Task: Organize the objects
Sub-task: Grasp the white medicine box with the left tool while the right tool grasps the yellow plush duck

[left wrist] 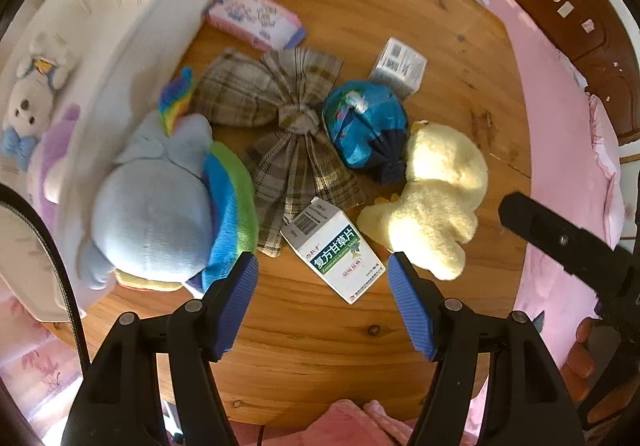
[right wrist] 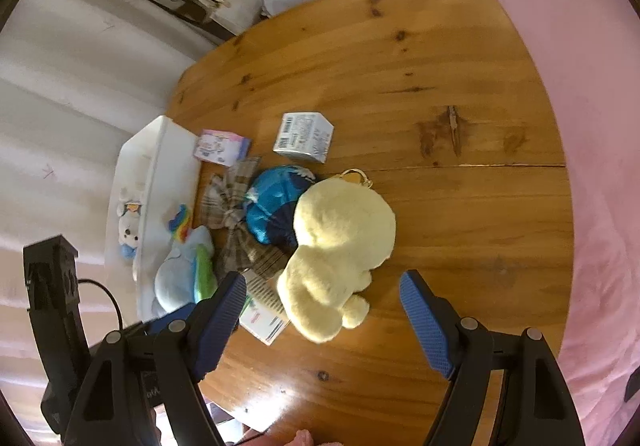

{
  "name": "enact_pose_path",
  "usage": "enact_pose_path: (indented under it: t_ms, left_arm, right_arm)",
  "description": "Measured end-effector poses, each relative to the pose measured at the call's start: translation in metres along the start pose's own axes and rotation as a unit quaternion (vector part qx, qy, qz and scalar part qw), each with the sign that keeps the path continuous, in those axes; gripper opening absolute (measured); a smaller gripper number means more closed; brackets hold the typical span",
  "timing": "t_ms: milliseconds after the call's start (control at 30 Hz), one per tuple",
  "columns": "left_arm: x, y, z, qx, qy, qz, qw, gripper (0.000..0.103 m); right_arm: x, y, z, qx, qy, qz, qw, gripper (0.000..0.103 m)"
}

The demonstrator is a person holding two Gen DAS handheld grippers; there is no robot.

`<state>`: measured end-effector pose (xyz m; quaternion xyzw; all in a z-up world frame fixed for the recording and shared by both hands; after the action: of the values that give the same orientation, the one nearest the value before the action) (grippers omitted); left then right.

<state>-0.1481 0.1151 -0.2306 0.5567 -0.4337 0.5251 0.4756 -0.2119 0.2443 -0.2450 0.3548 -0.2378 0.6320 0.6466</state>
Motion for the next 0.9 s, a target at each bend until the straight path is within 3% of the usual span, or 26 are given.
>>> enact_pose_path:
  t_ms: [467, 900]
  left_arm:
    - [-0.032, 0.0, 0.006, 0.055, -0.019, 0.072, 0.9957, 0.071]
    - [-0.04, -0.001, 0.012, 0.076, -0.016, 0.088, 0.993, 0.071]
  right_arm:
    - [-0.041, 0.022, -0.025, -0.052, 0.017, 0.035, 0.998, 0.08]
    - [-0.058, 0.028, -0.032, -0.057, 0.008, 0.056, 0.997, 0.079]
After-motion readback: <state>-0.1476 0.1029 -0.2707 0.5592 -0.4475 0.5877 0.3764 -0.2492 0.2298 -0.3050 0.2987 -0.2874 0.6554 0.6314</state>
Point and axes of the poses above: each gripper's, at about its wrist camera, not at the fingertips, and x roughly against the way its jaws point, z to its left, y to its top, the point moved 1 cm from there along -x, roughly the way its jaws point, and after that the axes turned 12 degrees about y, right-handed, at the moved point
